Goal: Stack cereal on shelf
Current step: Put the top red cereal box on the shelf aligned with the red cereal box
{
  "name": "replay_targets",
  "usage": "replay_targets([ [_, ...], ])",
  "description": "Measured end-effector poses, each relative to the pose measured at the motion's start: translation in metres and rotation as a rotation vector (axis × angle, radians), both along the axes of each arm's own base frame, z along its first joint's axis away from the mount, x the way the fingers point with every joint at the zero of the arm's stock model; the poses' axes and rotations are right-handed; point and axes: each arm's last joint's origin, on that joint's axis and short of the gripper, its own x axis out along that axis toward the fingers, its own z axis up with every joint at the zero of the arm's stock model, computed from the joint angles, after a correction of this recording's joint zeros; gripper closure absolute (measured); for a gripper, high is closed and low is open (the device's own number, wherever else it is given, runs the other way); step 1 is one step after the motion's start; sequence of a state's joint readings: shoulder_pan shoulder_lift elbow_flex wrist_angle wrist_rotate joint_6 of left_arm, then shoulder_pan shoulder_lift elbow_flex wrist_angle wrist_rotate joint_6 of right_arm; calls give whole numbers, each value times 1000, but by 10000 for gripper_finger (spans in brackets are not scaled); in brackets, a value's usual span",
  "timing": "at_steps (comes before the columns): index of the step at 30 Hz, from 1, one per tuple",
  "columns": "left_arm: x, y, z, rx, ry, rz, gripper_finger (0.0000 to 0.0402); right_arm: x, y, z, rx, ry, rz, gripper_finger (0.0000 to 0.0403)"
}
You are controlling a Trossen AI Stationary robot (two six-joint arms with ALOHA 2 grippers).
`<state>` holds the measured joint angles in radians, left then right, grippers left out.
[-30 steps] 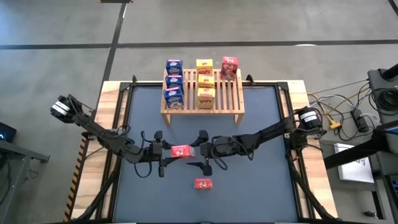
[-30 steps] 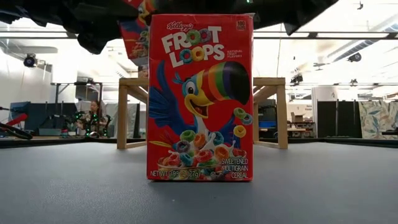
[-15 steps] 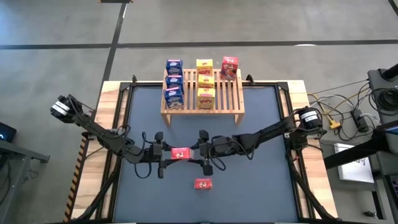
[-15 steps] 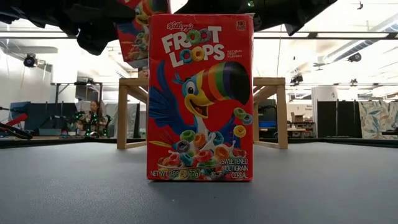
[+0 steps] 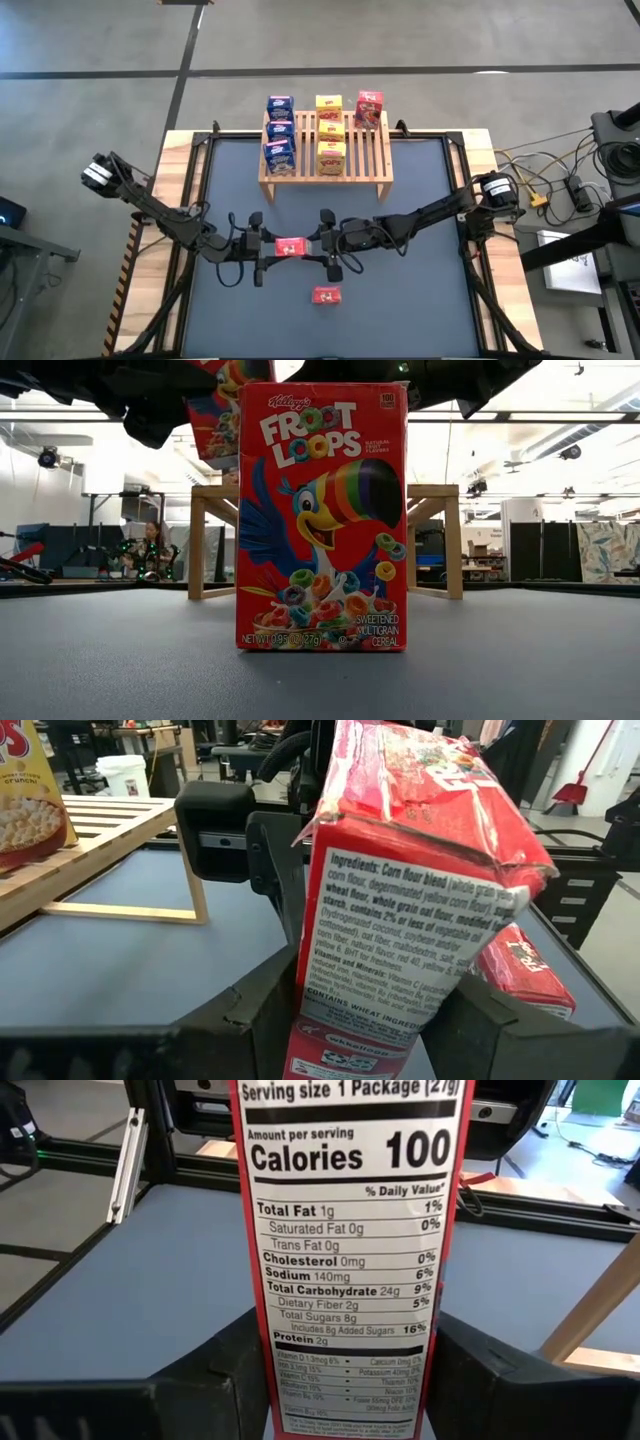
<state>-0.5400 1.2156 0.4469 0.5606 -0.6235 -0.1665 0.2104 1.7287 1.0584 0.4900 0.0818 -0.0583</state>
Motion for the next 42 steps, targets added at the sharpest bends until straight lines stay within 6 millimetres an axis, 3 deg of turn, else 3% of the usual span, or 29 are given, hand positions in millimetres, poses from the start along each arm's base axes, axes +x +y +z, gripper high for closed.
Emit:
replay_targets([
  [11,0,0,1,-9,-5,-1,182,-6,-1,8,-14,-19,28,216],
  [22,-15,4,11,4,17,-10,162,-54,-12,20,4,-112,36,216],
  [29,-39,4,21,-12,-24,-68,161,-109,-46,40,-8,-265,-43,216],
  [35,-57,10,5,-39,-88,-37,161,-148,-80,45,-39,-339,-164,216],
  [42,-71,20,-14,-57,-209,-43,161,-174,-108,50,-74,-393,-280,216],
])
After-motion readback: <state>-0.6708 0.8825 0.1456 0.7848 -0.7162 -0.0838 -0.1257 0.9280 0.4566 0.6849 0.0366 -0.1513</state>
